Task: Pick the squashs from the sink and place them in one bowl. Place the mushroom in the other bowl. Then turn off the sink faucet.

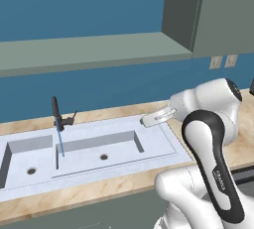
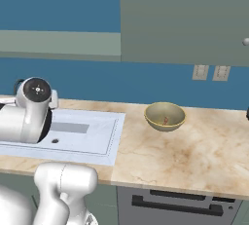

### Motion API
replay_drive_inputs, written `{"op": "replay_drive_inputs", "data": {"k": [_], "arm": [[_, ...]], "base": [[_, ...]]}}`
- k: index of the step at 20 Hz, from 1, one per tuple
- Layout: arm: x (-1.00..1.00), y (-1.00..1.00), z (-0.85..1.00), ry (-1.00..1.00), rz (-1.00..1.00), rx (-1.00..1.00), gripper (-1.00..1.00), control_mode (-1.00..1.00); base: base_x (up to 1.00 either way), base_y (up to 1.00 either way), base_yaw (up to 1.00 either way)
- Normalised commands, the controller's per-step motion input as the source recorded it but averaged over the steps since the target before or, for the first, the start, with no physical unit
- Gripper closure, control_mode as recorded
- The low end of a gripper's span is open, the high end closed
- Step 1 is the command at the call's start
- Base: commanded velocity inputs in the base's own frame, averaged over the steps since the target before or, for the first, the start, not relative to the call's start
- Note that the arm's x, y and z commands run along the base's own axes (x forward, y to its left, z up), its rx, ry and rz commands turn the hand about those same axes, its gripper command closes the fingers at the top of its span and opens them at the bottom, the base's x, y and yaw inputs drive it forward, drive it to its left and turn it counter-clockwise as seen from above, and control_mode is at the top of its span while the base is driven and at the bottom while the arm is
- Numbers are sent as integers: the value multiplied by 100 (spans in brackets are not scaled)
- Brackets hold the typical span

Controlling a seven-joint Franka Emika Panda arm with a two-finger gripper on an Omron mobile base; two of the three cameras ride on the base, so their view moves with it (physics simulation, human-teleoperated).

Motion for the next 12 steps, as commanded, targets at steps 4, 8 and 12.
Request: {"op": "replay_drive_inputs", "data": {"k": [4,8,12], "arm": [[17,0,0,-6,10,3,-100,-100],[18,12,-3,-4,9,3,-100,-100],[27,23,-30,-5,11,6,-100,-100]], "base": [[0,0,0],[0,0,0],[0,0,0]]}}
